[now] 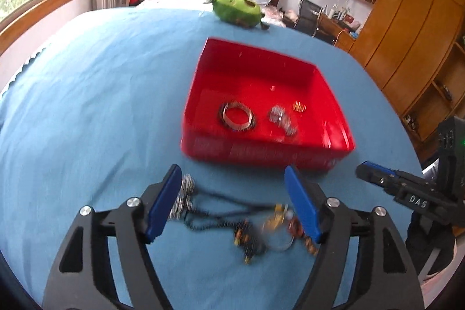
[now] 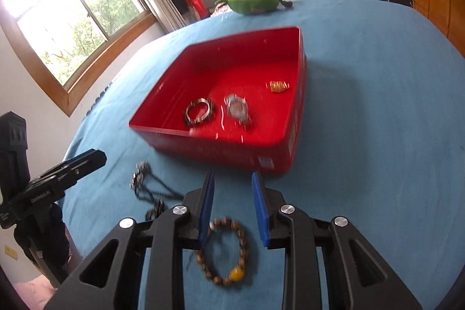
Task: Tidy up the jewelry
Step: 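Grasp the black beaded necklace with the left tool while the right tool grasps the wooden bead bracelet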
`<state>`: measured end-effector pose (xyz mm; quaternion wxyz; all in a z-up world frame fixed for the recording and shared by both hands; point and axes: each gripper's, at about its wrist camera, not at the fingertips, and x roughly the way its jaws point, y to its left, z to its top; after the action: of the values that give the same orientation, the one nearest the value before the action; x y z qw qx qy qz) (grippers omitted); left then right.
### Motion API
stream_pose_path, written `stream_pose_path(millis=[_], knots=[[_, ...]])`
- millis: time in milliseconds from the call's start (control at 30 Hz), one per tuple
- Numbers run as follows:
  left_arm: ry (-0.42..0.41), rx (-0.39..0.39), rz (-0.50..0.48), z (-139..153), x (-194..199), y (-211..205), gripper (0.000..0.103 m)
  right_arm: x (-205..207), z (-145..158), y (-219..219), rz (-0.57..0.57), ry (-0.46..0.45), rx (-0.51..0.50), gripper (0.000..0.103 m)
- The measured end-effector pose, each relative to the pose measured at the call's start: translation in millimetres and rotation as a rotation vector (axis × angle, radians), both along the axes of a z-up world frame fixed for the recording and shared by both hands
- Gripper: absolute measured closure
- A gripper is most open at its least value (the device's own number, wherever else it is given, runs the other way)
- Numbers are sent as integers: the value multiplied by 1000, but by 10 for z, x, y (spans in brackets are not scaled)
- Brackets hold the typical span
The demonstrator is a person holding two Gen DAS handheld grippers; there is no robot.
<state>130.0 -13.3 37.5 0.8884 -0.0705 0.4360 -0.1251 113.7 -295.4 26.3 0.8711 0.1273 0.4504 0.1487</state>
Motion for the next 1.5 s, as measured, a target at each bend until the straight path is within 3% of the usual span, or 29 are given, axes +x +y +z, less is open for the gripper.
stream_pose_path(millis=[400,600,1500], knots=[[217,-62,-2,-471,-325,22,38,-372,-243,79,43,63,13,76],[268,-45,26,-652,-308,-68,38,-439,-370,111,49,95,10,76],[217,7,66,-682,-413,-85,34,-528,-642,155,42,165,-10,76]])
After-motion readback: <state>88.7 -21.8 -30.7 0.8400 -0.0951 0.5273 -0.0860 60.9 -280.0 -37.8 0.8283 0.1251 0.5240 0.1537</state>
